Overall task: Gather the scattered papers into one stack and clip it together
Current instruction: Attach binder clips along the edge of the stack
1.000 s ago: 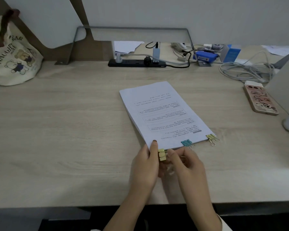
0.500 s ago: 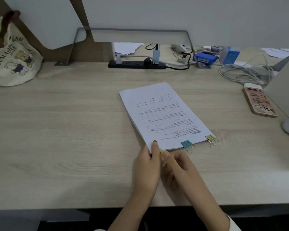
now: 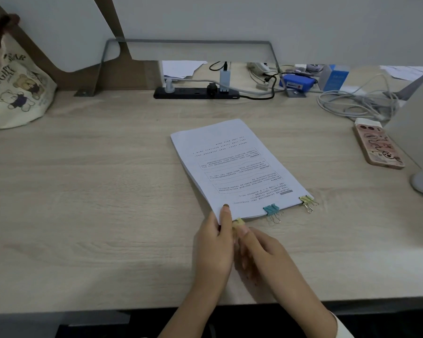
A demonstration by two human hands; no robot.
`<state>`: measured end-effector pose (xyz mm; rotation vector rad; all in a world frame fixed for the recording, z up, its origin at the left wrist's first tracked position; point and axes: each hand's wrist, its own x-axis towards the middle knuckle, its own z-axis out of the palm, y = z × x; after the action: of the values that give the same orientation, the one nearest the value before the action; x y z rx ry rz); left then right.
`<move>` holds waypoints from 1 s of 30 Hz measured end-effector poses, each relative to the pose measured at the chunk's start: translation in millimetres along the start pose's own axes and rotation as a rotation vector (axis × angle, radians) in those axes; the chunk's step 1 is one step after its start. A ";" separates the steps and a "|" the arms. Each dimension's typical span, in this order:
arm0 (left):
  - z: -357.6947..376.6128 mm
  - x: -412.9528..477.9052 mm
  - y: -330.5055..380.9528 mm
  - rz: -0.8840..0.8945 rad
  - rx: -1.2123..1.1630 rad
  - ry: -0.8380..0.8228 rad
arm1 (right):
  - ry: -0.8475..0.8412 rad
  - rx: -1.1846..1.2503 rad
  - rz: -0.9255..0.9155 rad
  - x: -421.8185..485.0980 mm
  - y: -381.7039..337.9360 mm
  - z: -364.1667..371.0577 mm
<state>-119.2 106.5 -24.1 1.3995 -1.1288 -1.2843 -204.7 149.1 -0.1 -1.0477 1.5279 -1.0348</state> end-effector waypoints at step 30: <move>-5.5 31.9 20.0 -0.396 -0.751 -0.555 | -0.070 0.459 0.338 -6.4 -3.4 -23.2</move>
<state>-113.3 71.7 -9.9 0.7203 -0.5735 -2.1835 -226.1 157.0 8.5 -0.4818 1.2708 -1.0288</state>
